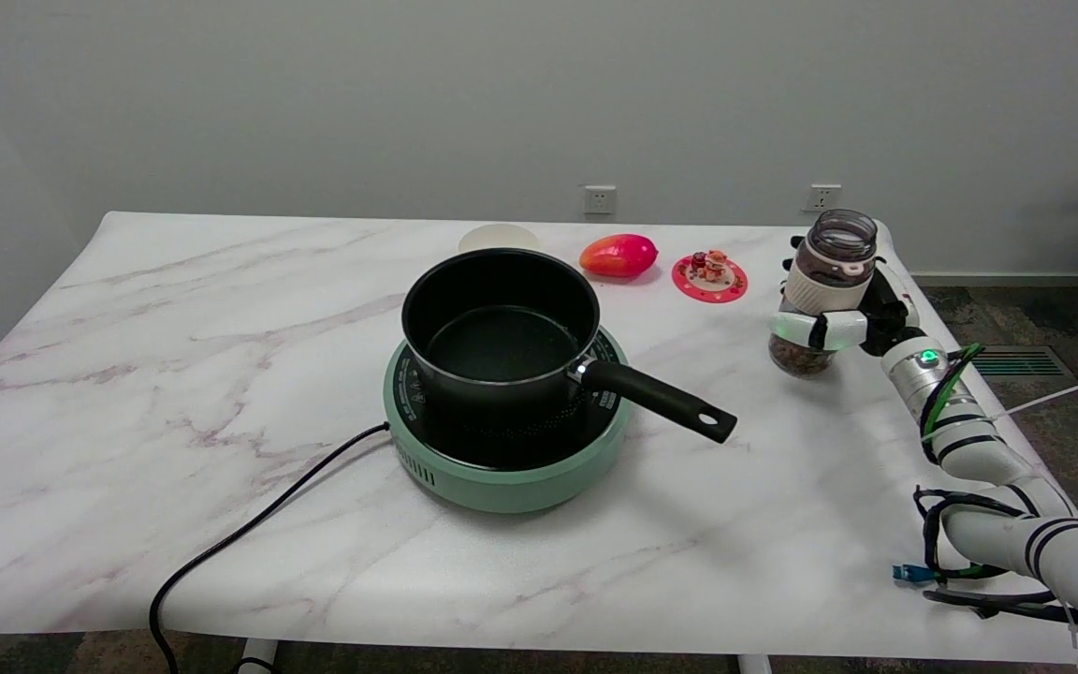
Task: Pick up the bottle.
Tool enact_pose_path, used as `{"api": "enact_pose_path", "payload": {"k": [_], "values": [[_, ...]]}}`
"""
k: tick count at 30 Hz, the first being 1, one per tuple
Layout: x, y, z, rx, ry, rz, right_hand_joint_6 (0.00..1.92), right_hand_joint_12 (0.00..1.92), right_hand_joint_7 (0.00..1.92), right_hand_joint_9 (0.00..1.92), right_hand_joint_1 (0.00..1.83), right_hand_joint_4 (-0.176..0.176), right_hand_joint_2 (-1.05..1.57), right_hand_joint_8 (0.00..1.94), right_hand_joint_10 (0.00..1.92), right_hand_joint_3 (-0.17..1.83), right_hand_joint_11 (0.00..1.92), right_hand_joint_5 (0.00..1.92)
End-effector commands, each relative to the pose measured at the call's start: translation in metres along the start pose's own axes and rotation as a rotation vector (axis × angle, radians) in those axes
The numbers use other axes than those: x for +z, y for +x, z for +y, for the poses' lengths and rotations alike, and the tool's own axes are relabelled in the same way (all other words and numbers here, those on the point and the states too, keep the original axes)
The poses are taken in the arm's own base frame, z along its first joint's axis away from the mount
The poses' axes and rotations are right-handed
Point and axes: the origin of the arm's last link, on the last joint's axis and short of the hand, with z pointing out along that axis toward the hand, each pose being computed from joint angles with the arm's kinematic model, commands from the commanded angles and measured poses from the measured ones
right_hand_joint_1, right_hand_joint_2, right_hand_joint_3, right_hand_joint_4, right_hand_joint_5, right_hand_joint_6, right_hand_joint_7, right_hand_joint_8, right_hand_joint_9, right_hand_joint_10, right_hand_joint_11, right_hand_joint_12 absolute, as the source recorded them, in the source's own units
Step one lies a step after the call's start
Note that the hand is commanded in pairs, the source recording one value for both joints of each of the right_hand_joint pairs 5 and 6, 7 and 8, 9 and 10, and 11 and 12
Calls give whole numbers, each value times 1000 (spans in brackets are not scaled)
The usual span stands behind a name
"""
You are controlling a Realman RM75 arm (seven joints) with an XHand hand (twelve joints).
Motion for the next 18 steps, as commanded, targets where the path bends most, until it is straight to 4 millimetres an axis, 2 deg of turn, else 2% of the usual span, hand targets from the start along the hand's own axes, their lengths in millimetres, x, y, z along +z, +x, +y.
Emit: {"api": "enact_pose_path", "payload": {"k": [1,3,4,5,8,10,14,18], "values": [[-1,6,2,3,-2,27,620,703,960,992,1519,0,157,960,992,738,703,620],[-1,9,0,4,3,36,866,794,1241,1066,1523,0,195,1241,1066,906,794,866],[-1,9,0,5,5,38,1044,870,1343,1137,1533,0,252,1343,1137,976,870,1044],[-1,10,0,6,6,41,1108,902,1389,1168,1537,0,289,1389,1168,977,902,1108],[-1,12,-1,5,8,47,1375,1027,1584,1256,1546,0,495,1584,1256,878,1027,1375],[-2,14,-1,3,8,48,1545,1080,1685,1281,1543,0,638,1685,1281,741,1080,1545],[-1,16,-2,4,11,53,1781,1130,1800,1299,1529,0,825,1800,1299,570,1130,1781],[-1,18,-4,6,22,63,1920,1152,1857,1311,1512,0,923,1857,1311,501,1152,1920]]}}
